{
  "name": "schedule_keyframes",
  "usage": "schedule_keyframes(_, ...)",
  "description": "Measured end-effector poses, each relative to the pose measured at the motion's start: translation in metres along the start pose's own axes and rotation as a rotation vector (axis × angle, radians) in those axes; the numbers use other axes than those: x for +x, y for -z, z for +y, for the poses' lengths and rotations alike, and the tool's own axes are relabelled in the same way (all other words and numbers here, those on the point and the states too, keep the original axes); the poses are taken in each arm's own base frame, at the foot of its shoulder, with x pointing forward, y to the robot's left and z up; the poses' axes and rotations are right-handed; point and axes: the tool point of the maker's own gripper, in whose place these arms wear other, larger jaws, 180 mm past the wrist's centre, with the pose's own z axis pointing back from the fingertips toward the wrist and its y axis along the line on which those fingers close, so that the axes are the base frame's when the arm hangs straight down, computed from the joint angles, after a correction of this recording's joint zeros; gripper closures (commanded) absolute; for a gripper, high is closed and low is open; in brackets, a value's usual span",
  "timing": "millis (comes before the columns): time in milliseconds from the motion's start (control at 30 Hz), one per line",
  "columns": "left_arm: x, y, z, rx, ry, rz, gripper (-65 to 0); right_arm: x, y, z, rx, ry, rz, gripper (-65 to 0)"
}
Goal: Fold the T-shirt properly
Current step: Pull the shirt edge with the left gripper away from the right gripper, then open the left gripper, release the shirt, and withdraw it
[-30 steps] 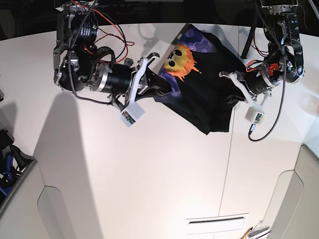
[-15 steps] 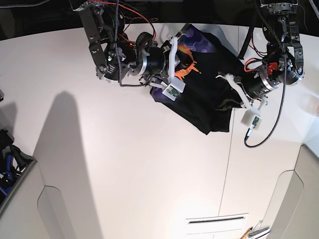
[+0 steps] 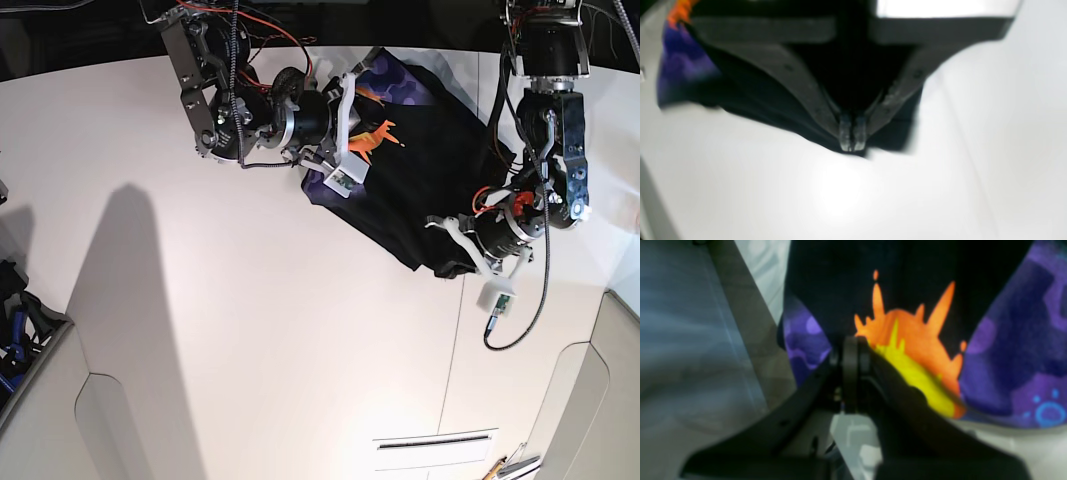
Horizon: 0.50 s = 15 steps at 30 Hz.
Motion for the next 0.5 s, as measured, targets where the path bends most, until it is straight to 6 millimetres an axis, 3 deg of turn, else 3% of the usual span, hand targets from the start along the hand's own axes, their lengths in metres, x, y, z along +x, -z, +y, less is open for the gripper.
schedule_keyframes(133, 0.03, -0.001, 0.013, 0.047, 0.016, -0.045, 0.0, 0.0, 0.0, 0.0, 0.001, 0.0, -0.001, 0.0)
schedule_keyframes(267, 0.013, -0.009, 0.01, -0.005, 0.004, 0.058, 0.0, 0.005, -0.002, 0.004, 0.015, -0.002, -0.017, 0.0)
schedule_keyframes(333, 0.008, -0.017, -0.004, -0.102, 0.009, 0.102, 0.0, 0.018, -0.01, 0.011, 0.027, -0.024, -0.062, 0.0)
schedule_keyframes(400, 0.018, -0.027, -0.017, -0.184, 0.043, 0.08, 0.0, 0.035, -0.021, 0.018, 0.02, -0.067, -0.12, 0.0)
schedule_keyframes(500, 0.02, -0.042, -0.021, -0.215, 0.063, 0.05, 0.0, 0.057, -0.041, 0.026, -0.008, -0.134, -0.194, 0.0)
